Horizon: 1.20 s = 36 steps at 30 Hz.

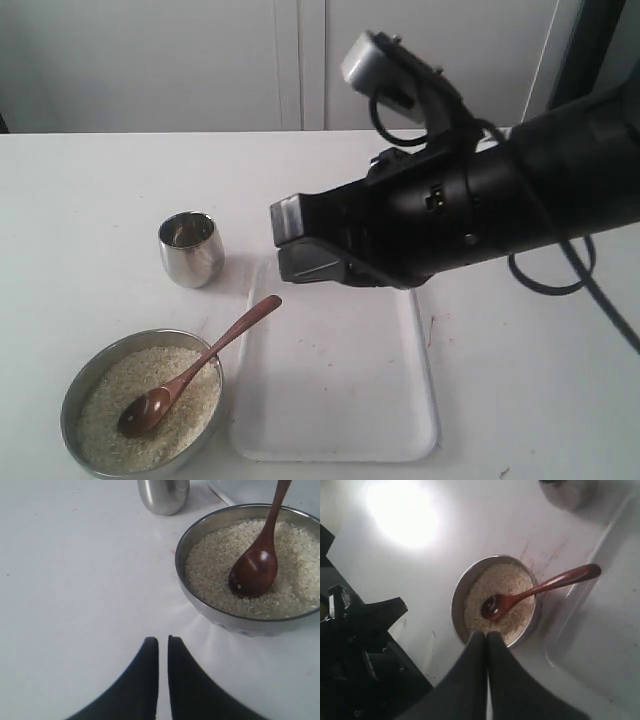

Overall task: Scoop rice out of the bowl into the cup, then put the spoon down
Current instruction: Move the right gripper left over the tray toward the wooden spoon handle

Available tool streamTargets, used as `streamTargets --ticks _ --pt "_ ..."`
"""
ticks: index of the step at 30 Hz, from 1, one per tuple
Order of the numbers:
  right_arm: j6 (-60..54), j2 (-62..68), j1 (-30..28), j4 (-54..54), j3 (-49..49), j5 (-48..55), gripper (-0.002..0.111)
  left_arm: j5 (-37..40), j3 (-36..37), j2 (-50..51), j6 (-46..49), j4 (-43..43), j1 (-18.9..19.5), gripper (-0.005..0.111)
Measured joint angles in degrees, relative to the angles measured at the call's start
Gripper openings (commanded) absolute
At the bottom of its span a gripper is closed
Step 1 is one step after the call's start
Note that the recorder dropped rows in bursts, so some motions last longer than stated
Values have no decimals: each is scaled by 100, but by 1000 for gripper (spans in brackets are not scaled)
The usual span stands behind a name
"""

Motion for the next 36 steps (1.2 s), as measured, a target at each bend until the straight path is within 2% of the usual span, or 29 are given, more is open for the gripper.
streamTargets --ticks 10,15,19,21,30,36 --pt "0 946 281 592 0 -533 1 0 0 0 0 0 0 14" --pt "0 1320 312 723 0 -757 20 0 0 0 0 0 0 14" --pt "203 1581 312 738 10 -921 47 0 0 0 0 0 0 14" --pt "327 1699 312 900 61 -1037 55 0 0 0 0 0 0 14" --pt "566 2163 312 1890 347 -1862 56 0 0 0 0 0 0 14" --pt "540 2183 312 2243 366 -2059 56 0 0 0 0 0 0 14"
